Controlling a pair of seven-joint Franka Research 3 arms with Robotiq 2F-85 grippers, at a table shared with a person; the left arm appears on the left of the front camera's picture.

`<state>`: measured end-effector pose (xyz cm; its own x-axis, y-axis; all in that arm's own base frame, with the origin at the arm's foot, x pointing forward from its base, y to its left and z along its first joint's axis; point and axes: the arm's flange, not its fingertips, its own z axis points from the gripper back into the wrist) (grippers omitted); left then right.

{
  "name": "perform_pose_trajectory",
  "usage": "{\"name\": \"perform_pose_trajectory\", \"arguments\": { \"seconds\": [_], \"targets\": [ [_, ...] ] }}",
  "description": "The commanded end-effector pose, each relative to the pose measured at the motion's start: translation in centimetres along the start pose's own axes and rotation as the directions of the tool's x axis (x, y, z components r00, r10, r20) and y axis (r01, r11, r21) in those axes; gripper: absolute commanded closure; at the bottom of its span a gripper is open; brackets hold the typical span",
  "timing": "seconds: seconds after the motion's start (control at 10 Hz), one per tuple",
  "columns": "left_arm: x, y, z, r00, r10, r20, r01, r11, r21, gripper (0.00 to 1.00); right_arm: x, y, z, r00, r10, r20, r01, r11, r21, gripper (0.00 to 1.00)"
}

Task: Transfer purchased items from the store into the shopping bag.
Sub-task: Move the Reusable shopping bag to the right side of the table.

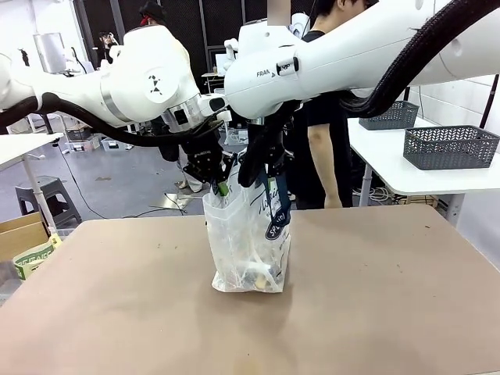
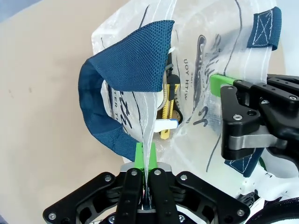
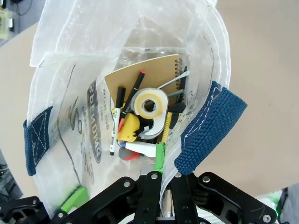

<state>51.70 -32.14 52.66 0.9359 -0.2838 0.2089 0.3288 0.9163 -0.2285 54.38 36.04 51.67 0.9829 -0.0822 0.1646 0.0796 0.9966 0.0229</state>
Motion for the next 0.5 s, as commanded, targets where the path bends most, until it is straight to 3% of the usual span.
{"name": "perform_pose_trajectory", "arguments": {
  "seconds": [0.0, 0.4],
  "targets": [
    [-0.27, -0.59, 0.35, 1.0, -0.002, 0.003, 0.002, 1.0, -0.009, 1.0, 0.66, 0.5, -0.27, 1.0, 0.007, 0.01, -0.007, 1.0, 0.022, 1.0],
    [-0.41, -1.22, 0.13, 1.0, 0.029, -0.008, -0.029, 1.0, -0.01, 1.0, 1.16, 0.87, -0.41, 1.0, -0.02, 0.017, 0.019, 0.998, 0.053, 1.0]
  ]
}}
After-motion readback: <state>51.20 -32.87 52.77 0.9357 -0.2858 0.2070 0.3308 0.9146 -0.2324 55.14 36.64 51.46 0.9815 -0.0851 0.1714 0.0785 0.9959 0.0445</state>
